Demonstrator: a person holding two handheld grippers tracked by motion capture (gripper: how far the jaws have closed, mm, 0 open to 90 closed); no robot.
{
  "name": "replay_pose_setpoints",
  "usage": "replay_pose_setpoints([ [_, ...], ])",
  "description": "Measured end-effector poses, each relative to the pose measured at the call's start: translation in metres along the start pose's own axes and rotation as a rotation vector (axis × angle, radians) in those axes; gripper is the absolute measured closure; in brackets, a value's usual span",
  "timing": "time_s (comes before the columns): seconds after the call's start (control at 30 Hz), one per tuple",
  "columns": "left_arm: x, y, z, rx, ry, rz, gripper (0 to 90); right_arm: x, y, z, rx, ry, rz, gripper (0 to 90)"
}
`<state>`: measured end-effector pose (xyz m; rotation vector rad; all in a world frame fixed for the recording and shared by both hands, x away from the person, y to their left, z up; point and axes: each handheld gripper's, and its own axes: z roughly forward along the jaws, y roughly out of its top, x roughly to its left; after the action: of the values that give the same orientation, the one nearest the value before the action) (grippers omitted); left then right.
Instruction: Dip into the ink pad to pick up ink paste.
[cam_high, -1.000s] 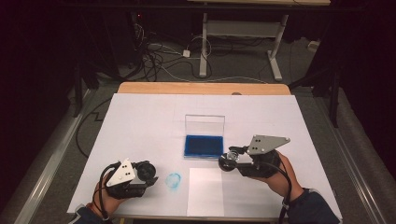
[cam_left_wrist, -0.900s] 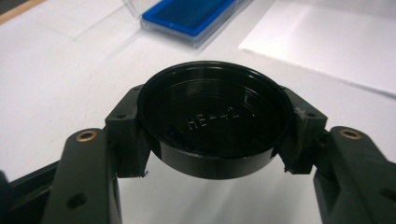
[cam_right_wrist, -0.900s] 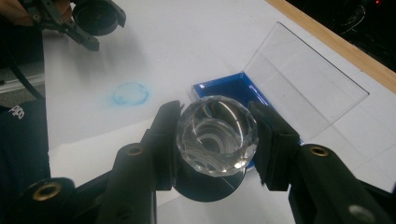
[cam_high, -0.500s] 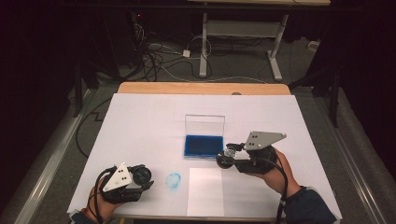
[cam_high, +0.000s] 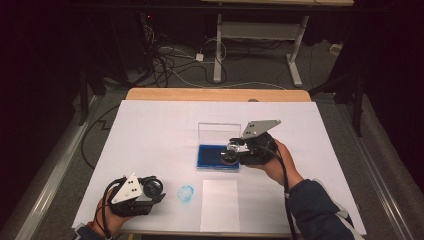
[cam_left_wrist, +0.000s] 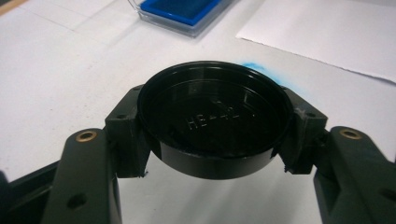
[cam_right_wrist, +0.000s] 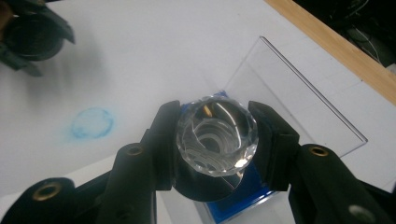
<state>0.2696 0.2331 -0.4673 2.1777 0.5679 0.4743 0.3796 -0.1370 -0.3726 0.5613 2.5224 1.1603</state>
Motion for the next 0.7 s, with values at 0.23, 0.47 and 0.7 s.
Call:
replay_pose_setpoints([
  [0.23, -0.001, 0.000, -0.001, -0.010, 0.006, -0.007, 36.2, -0.012, -0.004, 0.038, 0.071, -0.011, 0.031, 57.4],
  [0.47, 0.001, -0.001, -0.001, -0.016, 0.010, -0.025, 36.2, -0.018, -0.008, 0.056, 0.101, -0.031, 0.052, 57.4],
  [0.7, 0.001, -0.001, -0.001, -0.014, 0.009, -0.024, 36.1, -0.017, -0.010, 0.064, 0.124, -0.039, 0.047, 57.4],
])
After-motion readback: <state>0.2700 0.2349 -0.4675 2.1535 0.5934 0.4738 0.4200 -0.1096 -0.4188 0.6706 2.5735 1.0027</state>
